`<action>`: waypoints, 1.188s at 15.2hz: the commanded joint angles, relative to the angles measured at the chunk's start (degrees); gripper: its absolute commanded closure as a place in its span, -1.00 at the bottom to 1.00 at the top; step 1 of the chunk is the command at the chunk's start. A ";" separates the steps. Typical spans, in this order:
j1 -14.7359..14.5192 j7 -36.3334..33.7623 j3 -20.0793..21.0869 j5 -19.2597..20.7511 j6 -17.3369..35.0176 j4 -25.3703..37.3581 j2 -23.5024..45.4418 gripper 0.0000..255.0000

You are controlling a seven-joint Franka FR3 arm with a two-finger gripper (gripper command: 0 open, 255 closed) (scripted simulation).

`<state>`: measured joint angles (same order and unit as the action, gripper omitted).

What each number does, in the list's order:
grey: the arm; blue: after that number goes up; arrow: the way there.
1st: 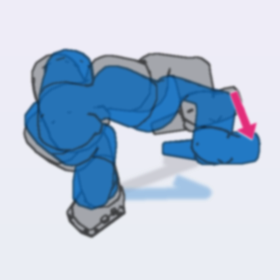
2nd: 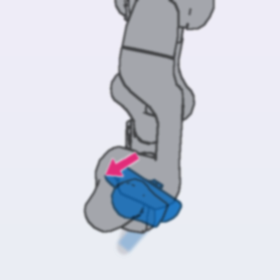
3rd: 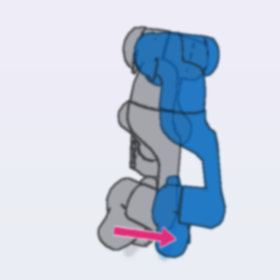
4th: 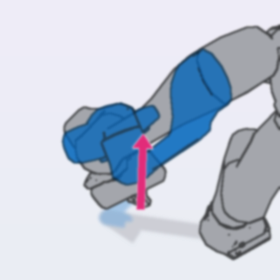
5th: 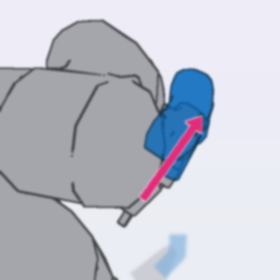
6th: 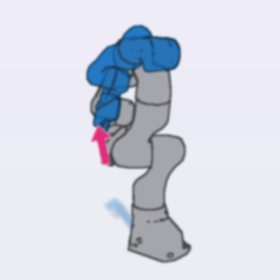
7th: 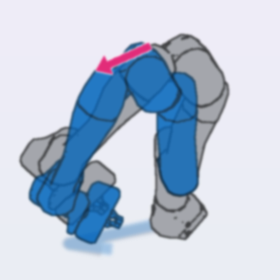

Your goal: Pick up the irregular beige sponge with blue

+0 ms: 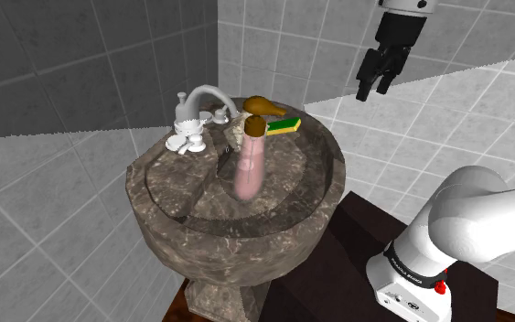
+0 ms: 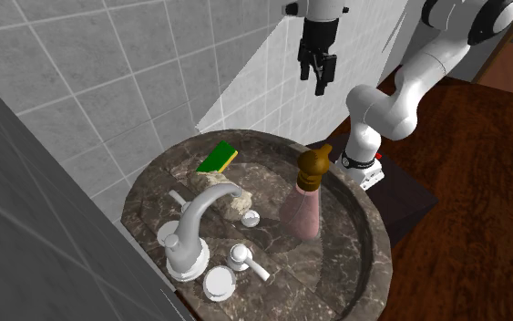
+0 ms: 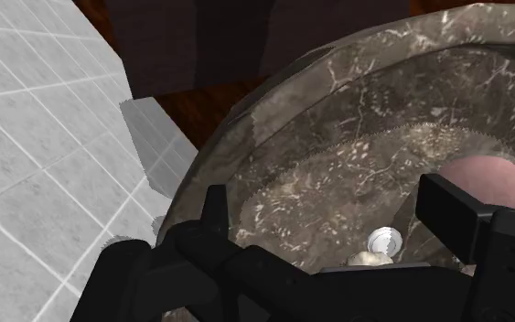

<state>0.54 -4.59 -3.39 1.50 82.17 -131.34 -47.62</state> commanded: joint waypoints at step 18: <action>4.43 -39.32 15.71 -0.39 5.96 24.57 41.32 -1.00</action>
<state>4.77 -41.46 11.86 0.54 88.10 -109.23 -9.60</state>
